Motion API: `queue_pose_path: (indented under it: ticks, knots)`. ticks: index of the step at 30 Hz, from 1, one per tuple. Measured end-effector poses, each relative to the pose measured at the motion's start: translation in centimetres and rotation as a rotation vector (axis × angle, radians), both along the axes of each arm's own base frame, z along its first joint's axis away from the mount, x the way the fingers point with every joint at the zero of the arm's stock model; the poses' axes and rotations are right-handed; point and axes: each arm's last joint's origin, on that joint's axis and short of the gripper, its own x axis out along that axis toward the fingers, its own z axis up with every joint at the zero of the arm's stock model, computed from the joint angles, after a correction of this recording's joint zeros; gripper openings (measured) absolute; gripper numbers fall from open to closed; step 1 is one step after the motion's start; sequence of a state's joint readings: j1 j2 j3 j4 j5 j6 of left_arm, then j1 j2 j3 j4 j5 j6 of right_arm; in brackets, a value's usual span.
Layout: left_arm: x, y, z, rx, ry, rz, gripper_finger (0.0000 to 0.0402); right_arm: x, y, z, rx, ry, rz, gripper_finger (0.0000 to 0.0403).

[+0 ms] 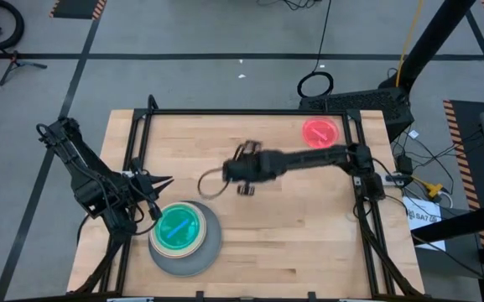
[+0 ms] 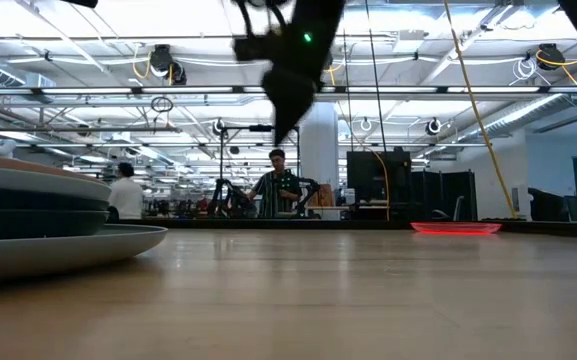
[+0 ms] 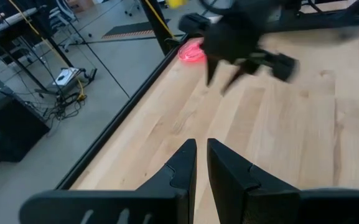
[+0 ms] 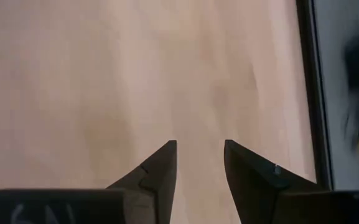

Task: Stack plastic plates
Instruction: Stack the red plate on top of the blue plate

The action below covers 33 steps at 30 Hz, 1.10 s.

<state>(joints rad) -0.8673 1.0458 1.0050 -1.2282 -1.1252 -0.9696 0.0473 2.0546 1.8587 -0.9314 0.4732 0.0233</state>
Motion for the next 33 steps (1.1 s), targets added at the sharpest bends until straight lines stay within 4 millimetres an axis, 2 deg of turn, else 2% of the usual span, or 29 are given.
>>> queue_pose_path:
  ticks: [3,7,11,15,20,28,33]
  knots:
    - [0.0,0.0,0.0,0.013,0.008,-0.007,0.0047,-1.6,-3.6,-0.3,0.033,0.093,-0.206,0.0125]
    - [0.0,0.0,0.0,0.014,0.009,-0.007,0.0047,-3.9,-9.6,-1.2,0.065,0.172,-0.485,0.0125]
    - [0.0,0.0,0.0,0.013,0.008,-0.007,0.0047,-7.0,-15.9,-3.3,0.096,0.203,-0.786,0.0127]
    - [0.0,0.0,0.0,0.012,0.008,-0.006,0.0047,-10.5,-20.2,-5.9,0.148,0.217,-0.999,0.0138]
    - [0.0,0.0,0.0,0.025,0.016,-0.013,0.0047,-12.8,-21.8,-8.9,0.240,0.234,-1.090,0.0150]
    - [0.0,0.0,0.1,0.054,0.005,-0.011,0.0047,-14.1,-22.2,-9.2,0.108,0.283,-1.155,0.0152]
    - [0.0,0.0,0.1,0.056,0.006,-0.012,0.0047,-14.1,-22.2,-9.5,0.100,0.264,-1.169,0.0151]
